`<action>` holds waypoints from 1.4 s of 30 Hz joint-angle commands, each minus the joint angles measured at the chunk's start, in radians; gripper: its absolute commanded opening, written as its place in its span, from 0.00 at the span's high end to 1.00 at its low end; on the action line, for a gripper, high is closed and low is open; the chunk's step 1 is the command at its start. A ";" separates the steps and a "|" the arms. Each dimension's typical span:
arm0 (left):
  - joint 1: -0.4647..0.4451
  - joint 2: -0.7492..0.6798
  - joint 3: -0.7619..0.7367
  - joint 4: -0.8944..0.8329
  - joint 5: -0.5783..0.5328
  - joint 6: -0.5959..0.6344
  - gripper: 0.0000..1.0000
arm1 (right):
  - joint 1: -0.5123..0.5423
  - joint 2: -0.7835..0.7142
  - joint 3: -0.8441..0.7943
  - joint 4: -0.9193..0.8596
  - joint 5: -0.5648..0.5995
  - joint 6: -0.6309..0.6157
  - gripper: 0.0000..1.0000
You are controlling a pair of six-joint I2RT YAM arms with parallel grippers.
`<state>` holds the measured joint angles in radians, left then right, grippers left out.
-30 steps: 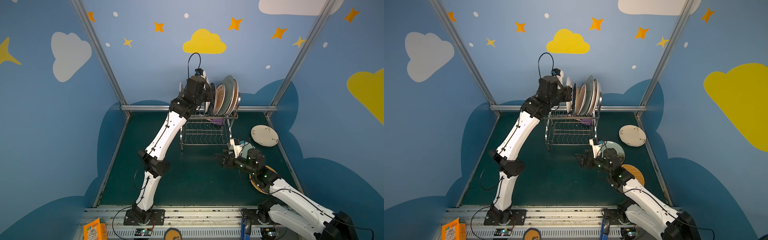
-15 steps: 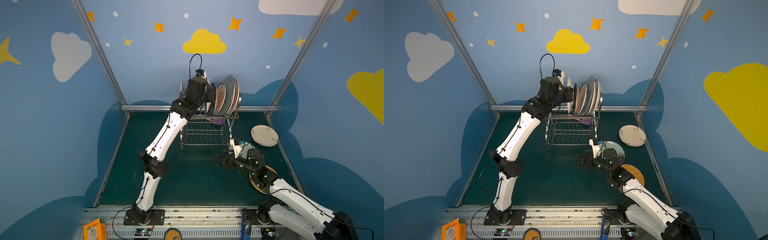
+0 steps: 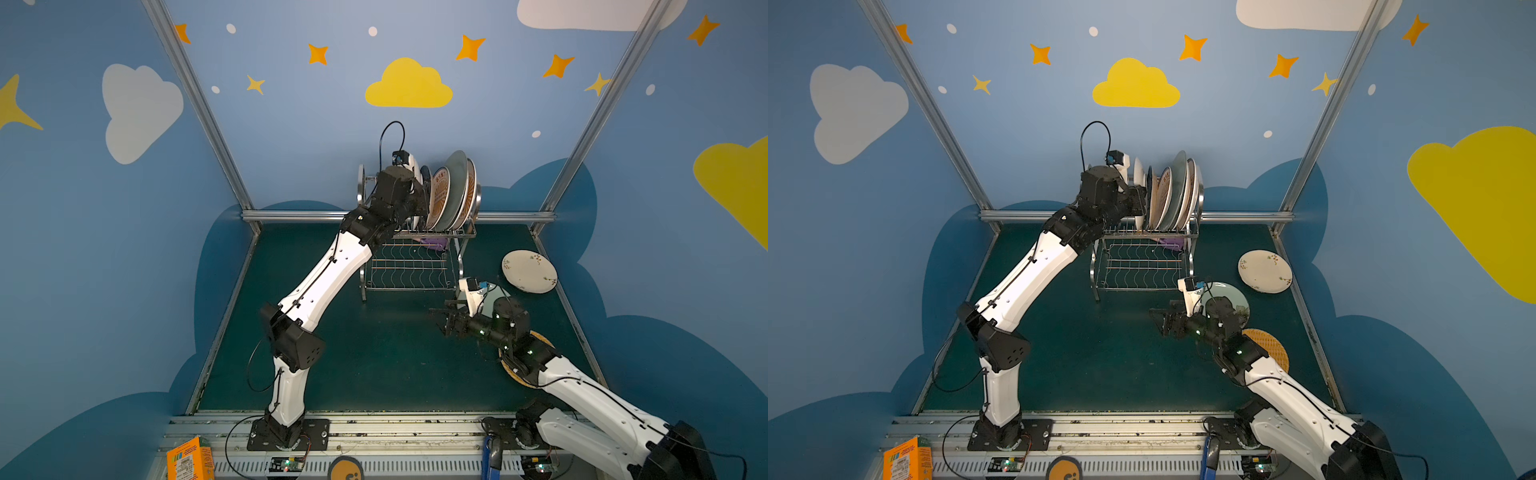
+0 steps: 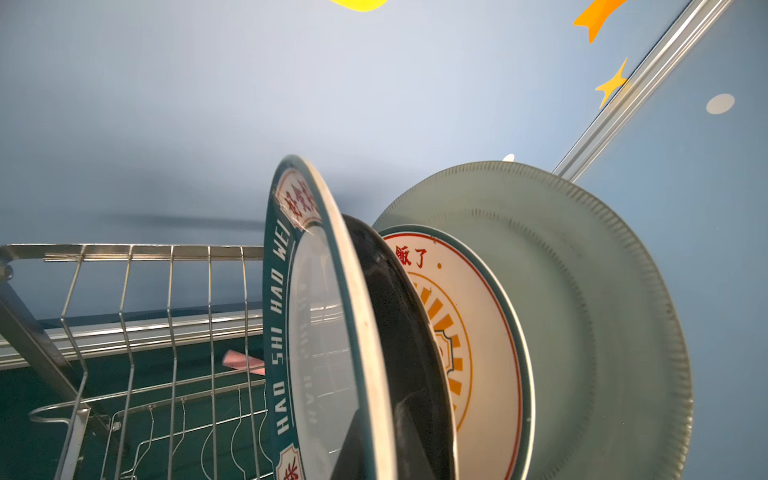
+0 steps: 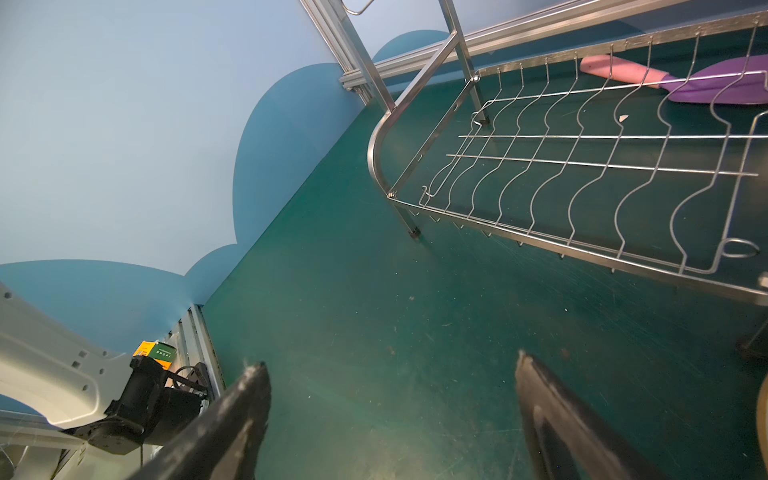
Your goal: Load the plates into the dish rack
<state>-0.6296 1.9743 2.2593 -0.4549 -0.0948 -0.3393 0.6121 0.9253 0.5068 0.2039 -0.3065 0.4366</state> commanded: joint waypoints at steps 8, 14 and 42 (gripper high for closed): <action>0.007 0.009 -0.044 -0.011 -0.012 -0.001 0.82 | 0.008 0.007 0.038 -0.007 0.005 -0.012 0.10; 0.007 0.026 0.026 -0.037 0.008 0.009 0.75 | 0.011 0.012 0.039 -0.009 0.006 -0.013 0.10; 0.008 0.046 0.308 -0.179 0.052 -0.005 0.69 | 0.020 0.025 0.046 -0.011 0.002 -0.018 0.10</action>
<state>-0.6266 2.0384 2.5439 -0.5987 -0.0601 -0.3412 0.6262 0.9443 0.5209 0.1978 -0.3061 0.4290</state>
